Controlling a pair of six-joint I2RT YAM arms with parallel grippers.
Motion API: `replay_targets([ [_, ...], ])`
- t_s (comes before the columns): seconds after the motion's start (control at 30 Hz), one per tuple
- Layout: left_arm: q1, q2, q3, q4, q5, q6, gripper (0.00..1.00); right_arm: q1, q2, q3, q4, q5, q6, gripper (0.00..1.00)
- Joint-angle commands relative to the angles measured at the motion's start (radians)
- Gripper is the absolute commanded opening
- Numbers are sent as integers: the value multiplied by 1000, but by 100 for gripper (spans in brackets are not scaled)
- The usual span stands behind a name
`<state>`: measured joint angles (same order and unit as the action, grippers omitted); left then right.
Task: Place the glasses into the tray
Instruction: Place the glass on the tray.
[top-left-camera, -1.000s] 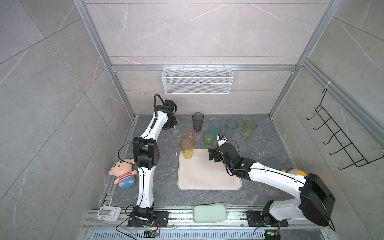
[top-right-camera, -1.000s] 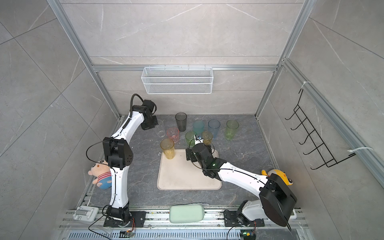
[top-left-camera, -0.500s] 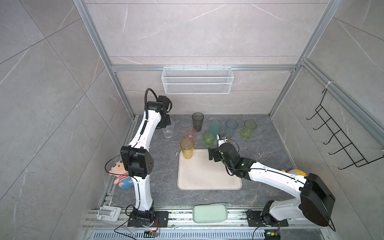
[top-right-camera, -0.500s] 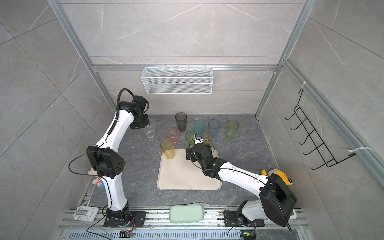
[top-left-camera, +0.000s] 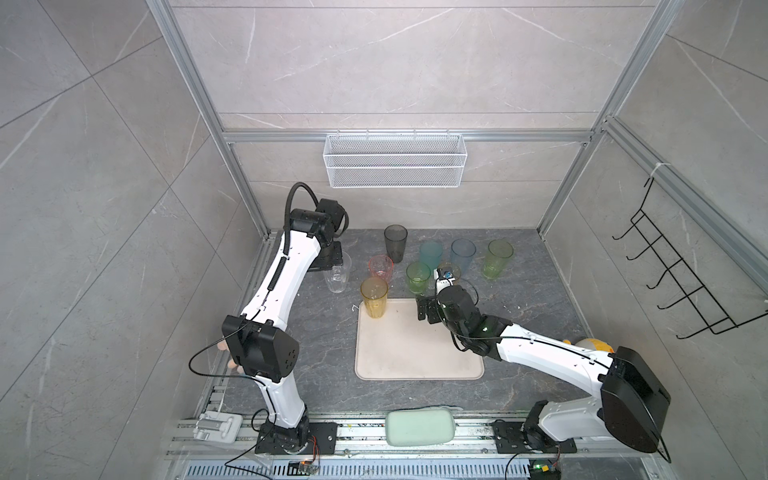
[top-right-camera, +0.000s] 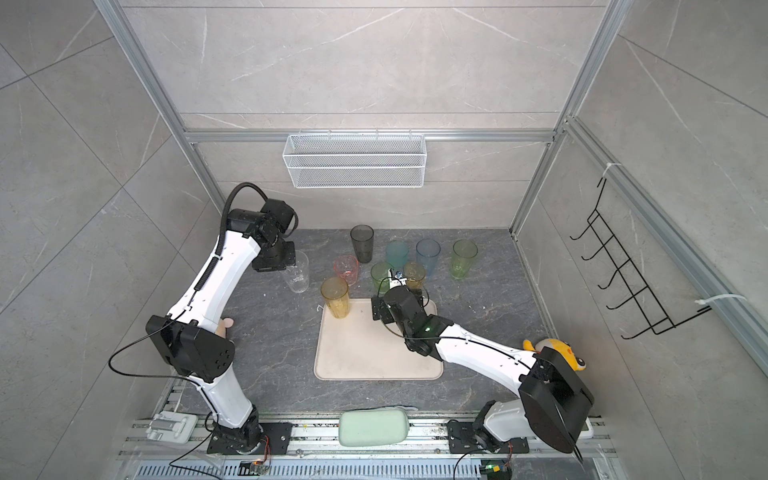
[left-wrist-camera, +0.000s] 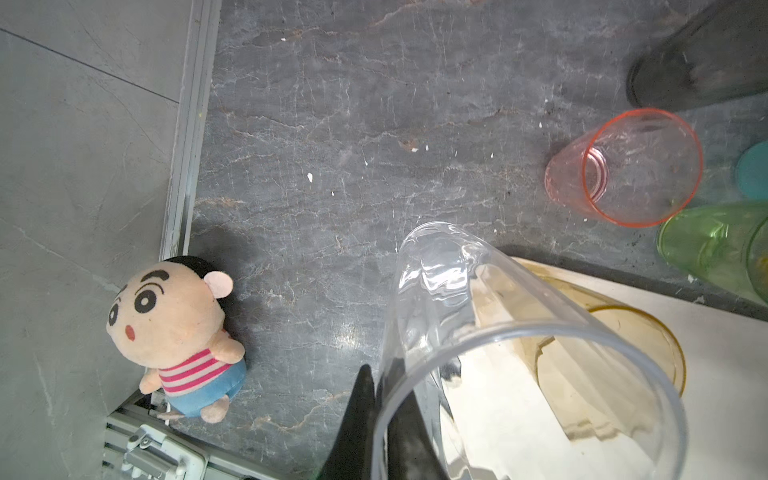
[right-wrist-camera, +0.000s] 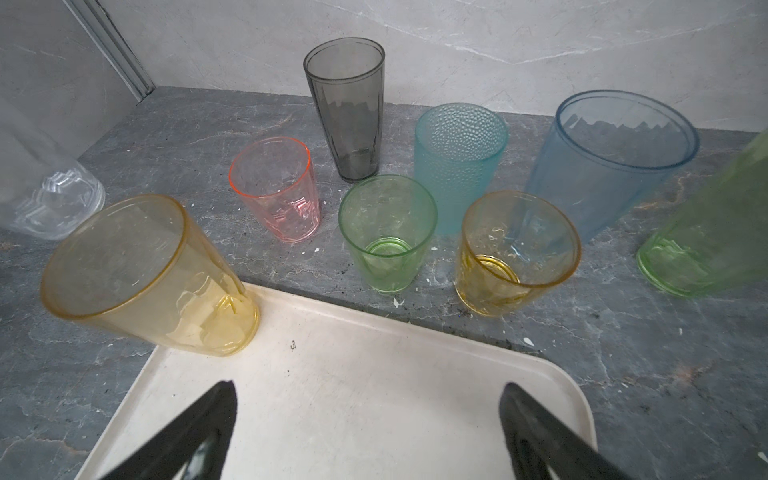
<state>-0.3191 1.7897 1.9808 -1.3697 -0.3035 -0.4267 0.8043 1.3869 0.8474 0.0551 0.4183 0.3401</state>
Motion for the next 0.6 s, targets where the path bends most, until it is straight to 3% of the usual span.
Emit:
replay_targets([
  [0.0,-31,-74,-20,-35,5,-25,0,-3,3,18,-17,9,-9,99],
  [0.3,-76,-117,-93,-96,-2,-96,0,-2,9,23,-20,11,-10,99],
  [0.57,-118,-172,-174,-86,65,-108,1,-3,14,27,-24,10,-10,100],
])
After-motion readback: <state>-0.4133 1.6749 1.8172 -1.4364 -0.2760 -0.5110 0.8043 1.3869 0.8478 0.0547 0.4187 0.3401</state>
